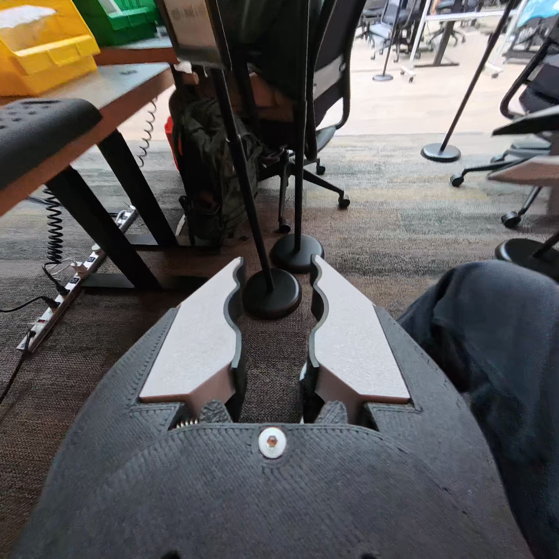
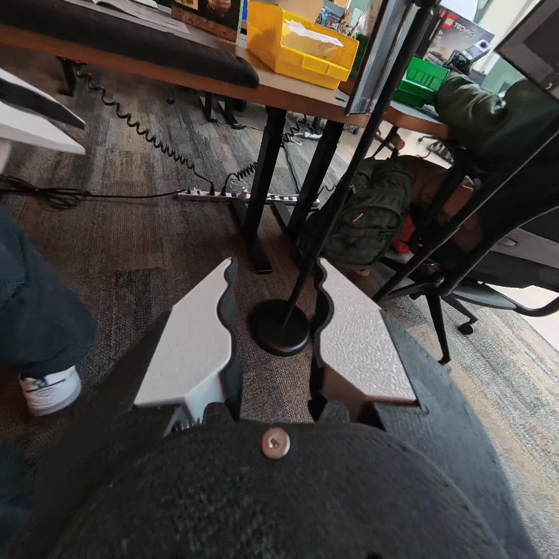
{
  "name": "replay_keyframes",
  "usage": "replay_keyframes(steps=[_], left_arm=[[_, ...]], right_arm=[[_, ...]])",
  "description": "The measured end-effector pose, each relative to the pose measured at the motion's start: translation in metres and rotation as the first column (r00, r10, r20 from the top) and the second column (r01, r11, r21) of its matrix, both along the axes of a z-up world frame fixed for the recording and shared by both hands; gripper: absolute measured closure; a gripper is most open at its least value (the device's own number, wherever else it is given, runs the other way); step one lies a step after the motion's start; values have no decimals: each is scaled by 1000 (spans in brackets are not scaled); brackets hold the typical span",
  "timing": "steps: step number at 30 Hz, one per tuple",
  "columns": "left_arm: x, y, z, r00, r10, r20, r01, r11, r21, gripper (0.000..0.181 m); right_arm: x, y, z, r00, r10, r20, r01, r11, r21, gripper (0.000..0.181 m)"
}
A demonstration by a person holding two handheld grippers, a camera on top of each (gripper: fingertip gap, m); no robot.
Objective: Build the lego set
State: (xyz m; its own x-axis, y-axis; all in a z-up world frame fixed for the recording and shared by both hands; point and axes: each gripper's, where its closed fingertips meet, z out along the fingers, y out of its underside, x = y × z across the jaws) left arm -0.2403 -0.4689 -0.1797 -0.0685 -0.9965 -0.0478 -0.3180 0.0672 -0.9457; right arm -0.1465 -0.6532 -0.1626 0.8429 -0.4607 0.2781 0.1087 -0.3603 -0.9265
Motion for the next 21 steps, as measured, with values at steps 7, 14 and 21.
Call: replay_keyframes(steps=[7, 14, 21], left_arm=[[76, 37, -62, 999, -24, -46, 19, 994, -106, 138], [114, 92, -125, 997, -57, -51, 62, 994, 86, 146], [128, 124, -146, 978, -142, -151, 163, 978, 131, 146]], right_arm=[[22, 69, -24, 996, 57, 66, -52, 996, -75, 154], [107, 186, -125, 992, 115, 54, -106, 982, -153, 156], [183, 280, -175, 996, 81, 35, -75, 984, -161, 157]])
